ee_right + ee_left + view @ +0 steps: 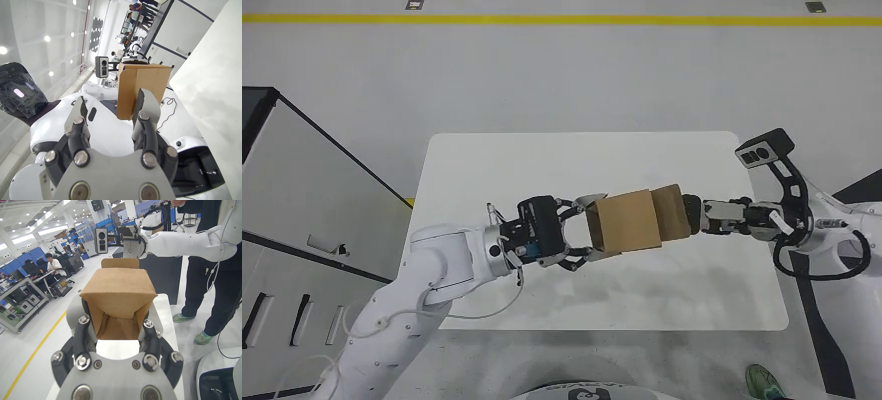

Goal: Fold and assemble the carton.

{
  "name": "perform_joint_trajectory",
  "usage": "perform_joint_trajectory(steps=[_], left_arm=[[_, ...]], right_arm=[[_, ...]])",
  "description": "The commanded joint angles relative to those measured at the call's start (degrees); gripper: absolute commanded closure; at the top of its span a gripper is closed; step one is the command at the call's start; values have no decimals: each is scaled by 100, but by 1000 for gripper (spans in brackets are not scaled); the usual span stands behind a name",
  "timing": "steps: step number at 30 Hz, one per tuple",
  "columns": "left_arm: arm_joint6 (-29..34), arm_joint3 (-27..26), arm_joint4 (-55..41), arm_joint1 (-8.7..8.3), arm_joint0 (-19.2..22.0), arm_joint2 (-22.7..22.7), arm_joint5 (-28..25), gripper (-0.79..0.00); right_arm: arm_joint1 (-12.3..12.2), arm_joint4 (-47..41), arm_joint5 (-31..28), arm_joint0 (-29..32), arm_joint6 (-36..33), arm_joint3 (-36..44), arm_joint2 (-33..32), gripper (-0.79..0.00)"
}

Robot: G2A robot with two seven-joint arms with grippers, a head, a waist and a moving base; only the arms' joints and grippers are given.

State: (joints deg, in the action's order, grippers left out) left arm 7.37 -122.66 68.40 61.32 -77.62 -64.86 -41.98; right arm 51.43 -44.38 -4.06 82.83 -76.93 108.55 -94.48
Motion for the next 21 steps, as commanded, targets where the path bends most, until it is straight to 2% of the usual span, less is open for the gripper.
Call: perform_joint_trajectory(steps=[1, 5, 16, 21], left_arm=[[-5, 3, -1, 3, 21, 20, 1, 0], [-20, 16, 7, 7, 53, 46, 15, 0], [-15, 23, 3, 8, 81, 73, 41, 0], [-15, 29, -2, 8, 95, 88, 28, 0]], right_arm=[[3, 17, -7, -15, 14, -6, 45, -419], [-1, 184, 32, -74, 19, -34, 122, -336], [-1, 218, -20, -165, 9, -93, 221, -256], [-3, 256, -6, -177, 3, -102, 250, -243]])
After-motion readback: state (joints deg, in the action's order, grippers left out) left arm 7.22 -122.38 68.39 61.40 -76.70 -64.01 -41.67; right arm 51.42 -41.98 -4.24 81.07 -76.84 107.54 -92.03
